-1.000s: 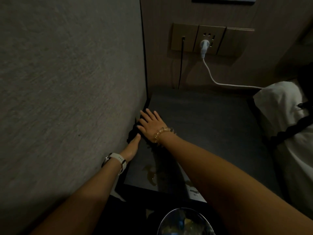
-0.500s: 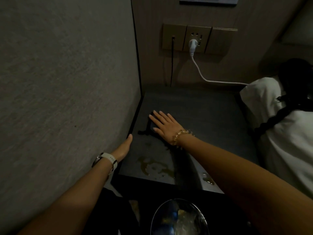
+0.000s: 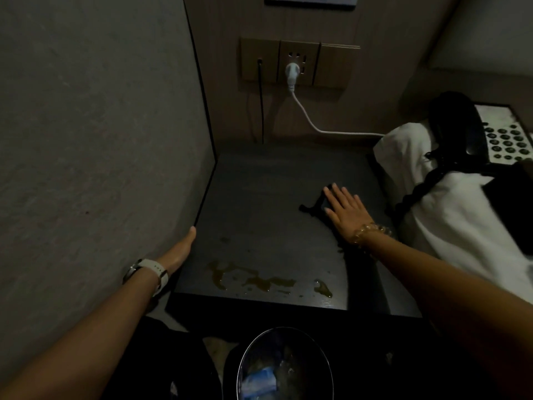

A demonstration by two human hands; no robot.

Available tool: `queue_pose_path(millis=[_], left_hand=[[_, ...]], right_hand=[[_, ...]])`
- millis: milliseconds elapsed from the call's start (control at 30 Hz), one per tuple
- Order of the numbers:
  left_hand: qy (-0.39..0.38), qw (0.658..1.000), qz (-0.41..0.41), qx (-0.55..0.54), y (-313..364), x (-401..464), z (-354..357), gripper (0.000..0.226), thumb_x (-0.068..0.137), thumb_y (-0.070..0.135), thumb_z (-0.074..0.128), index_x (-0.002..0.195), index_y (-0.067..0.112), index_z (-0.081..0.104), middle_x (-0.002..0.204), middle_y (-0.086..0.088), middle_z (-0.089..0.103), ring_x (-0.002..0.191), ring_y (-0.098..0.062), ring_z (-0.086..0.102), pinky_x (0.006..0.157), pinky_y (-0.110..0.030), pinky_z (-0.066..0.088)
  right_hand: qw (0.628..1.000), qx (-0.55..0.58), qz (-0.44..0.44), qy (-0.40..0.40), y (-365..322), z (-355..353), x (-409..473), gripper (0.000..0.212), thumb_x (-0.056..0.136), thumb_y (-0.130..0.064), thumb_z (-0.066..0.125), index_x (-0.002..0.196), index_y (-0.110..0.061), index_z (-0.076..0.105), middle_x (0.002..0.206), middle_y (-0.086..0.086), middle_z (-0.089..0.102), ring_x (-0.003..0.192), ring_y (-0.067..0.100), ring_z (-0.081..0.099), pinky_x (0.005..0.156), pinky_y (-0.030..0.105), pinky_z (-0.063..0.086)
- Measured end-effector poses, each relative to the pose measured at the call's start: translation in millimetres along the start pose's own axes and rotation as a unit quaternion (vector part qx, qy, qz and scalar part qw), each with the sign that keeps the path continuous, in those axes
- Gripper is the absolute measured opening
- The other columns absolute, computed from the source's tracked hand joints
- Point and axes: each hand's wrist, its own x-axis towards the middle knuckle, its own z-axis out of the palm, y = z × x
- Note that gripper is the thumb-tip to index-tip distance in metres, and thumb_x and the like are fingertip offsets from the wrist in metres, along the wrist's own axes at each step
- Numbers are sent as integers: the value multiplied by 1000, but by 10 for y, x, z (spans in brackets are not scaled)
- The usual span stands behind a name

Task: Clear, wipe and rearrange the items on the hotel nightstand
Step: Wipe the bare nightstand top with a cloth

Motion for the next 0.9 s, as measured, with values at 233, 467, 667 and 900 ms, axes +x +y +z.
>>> queue_pose_path(millis=[233,467,667,900], left_hand=[[-3,1000,-12,-19,-25,42,-42,61,101,47,36,151,13,30,157,-10,29,141,-30,31,120,-43,21],[-109,991,-59,-56,38,9,-117,62,103,49,12,146,16,41,152,-11,40,138,-32,37,109,-38,31],[-81,992,-90,-48,190,-167,-113,68,101,54,5,145,17,42,147,-15,45,132,-37,43,91,-40,37],[-68,990,-107,-56,208,-237,-150,74,100,57,3,141,12,45,142,-18,48,131,-37,44,104,-46,35]], right_hand=[[988,55,146,19,462,-15,-345,58,104,-42,20,154,-25,-4,163,2,-11,150,23,-6,122,42,5],[947,120,296,45,145,27,-555,61,103,-44,14,155,-21,-7,163,6,-4,150,27,4,119,46,11],[936,65,343,48,-194,107,-646,63,101,-44,12,154,-16,-7,163,9,-9,150,26,-4,121,47,-1],[961,59,268,18,-822,114,-546,64,102,-46,10,152,-16,-15,160,9,-21,148,26,-17,119,48,-11]])
